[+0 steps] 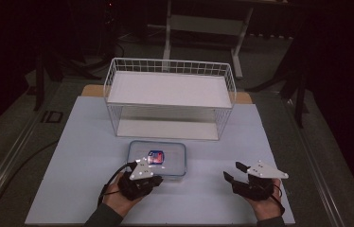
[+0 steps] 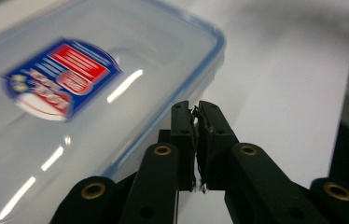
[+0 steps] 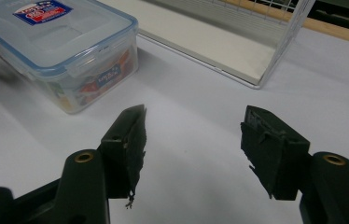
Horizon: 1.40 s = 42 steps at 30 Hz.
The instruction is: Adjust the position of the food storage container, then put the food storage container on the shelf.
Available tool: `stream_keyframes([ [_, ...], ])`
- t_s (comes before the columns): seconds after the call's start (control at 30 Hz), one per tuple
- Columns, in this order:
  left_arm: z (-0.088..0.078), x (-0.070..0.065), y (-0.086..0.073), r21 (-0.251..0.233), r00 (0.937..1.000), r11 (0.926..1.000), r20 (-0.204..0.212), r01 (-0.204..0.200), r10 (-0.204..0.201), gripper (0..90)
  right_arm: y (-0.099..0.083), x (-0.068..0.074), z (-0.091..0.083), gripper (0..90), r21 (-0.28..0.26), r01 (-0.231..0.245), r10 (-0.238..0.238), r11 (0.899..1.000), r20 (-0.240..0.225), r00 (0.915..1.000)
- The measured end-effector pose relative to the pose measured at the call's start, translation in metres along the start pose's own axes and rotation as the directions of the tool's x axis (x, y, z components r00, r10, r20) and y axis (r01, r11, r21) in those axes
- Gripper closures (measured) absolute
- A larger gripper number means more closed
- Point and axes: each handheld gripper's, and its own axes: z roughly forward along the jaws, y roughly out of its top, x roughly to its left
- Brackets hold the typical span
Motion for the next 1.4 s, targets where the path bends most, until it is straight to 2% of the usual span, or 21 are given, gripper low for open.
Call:
stream_keyframes([
  [0.17,-0.023,0.009,0.002,-0.094,0.9993,0.995,-0.012,0.034,-0.036,80.3,0.0,0.0,0.0,39.9,-0.001,0.003,-0.003,1.0,-0.002,1.0],
  [0.23,-0.027,0.011,0.002,-0.107,0.999,0.9935,-0.016,0.039,-0.041,77.9,0.0,0.0,0.0,40.0,0.0,0.001,-0.001,1.0,-0.001,1.0],
  [0.3,-0.035,0.016,0.002,-0.135,0.9982,0.9896,-0.025,0.051,-0.055,71.5,0.0,-0.001,0.001,39.9,0.003,-0.003,0.003,1.0,-0.001,1.0],
  [0.33,-0.039,0.019,0.002,-0.146,0.9974,0.9875,-0.032,0.058,-0.064,71.5,0.0,-0.001,0.001,39.9,0.003,-0.003,0.003,1.0,-0.001,1.0],
  [0.37,-0.043,0.022,0.001,-0.157,0.9961,0.9852,-0.045,0.069,-0.077,65.7,0.0,0.0,0.001,40.1,0.005,-0.006,0.006,1.0,-0.003,1.0],
  [0.4,-0.049,0.028,0.0,-0.173,0.9922,0.9813,-0.076,0.084,-0.098,65.7,0.0,0.0,0.001,40.1,0.005,-0.006,0.006,1.0,-0.003,1.0],
  [0.47,-0.055,0.034,-0.003,-0.194,0.9861,0.9747,-0.101,0.11,-0.132,58.7,0.001,0.001,0.002,41.4,0.011,-0.006,0.006,1.0,-0.013,0.9999],
  [0.5,-0.058,0.039,-0.004,-0.203,0.9821,0.9701,-0.106,0.132,-0.156,56.2,0.002,0.002,0.003,41.7,0.012,-0.009,0.01,1.0,-0.019,0.9998],
  [0.53,-0.058,0.039,-0.004,-0.203,0.9821,0.9701,-0.106,0.132,-0.156,53.5,0.002,0.002,0.003,41.7,0.012,-0.009,0.01,1.0,-0.019,0.9998],
  [0.57,-0.066,0.054,-0.01,-0.223,0.968,0.9558,-0.118,0.191,-0.221,49.1,0.005,0.006,0.007,42.1,0.01,-0.009,0.009,1.0,-0.039,0.9992],
  [0.6,-0.066,0.054,-0.01,-0.223,0.968,0.9558,-0.118,0.191,-0.221,47.3,0.005,0.006,0.007,42.1,0.01,-0.009,0.009,1.0,-0.039,0.9992],
  [0.7,-0.07,0.068,-0.014,-0.237,0.9531,0.9403,-0.12,0.244,-0.278,44.3,0.01,0.009,0.012,42.0,-0.003,-0.022,0.022,1.0,-0.065,0.9976],
  [0.77,-0.069,0.075,-0.017,-0.242,0.9471,0.9317,-0.106,0.271,-0.303,40.8,0.016,0.013,0.019,41.6,-0.004,-0.038,0.037,0.999,-0.094,0.9949],
  [0.83,-0.066,0.082,-0.019,-0.235,0.9431,0.9288,-0.101,0.287,-0.317,40.8,0.018,0.015,0.021,41.8,0.001,-0.042,0.042,0.999,-0.106,0.9935],
  [0.93,-0.06,0.088,-0.022,-0.215,0.937,0.9253,-0.091,0.312,-0.337,40.1,0.024,0.02,0.029,42.7,0.008,-0.049,0.05,0.999,-0.144,0.9883],
  [1.1,-0.053,0.09,-0.024,-0.204,0.9381,0.9236,-0.055,0.325,-0.342,37.1,0.037,0.031,0.045,42.9,-0.001,-0.079,0.077,0.997,-0.194,0.9779],
  [1.2,-0.048,0.093,-0.026,-0.193,0.9353,0.9203,-0.032,0.34,-0.352,36.4,0.047,0.04,0.062,40.6,0.003,-0.101,0.099,0.995,-0.236,0.9666],
  [1.27,-0.046,0.093,-0.027,-0.19,0.9333,0.9182,-0.024,0.348,-0.358,36.6,0.047,0.04,0.062,40.6,0.003,-0.101,0.099,0.995,-0.236,0.9666],
  [1.3,-0.043,0.094,-0.028,-0.178,0.9315,0.9186,-0.026,0.353,-0.363,36.6,0.049,0.042,0.067,40.0,0.008,-0.109,0.108,0.994,-0.25,0.9622],
  [1.33,-0.042,0.095,-0.029,-0.172,0.9308,0.9186,-0.024,0.356,-0.365,36.7,0.052,0.046,0.077,38.1,0.025,-0.132,0.134,0.991,-0.282,0.95],
  [1.4,-0.04,0.096,-0.03,-0.161,0.9278,0.9181,-0.031,0.362,-0.372,37.1,0.053,0.051,0.092,36.7,0.073,-0.14,0.155,0.988,-0.303,0.9402],
])
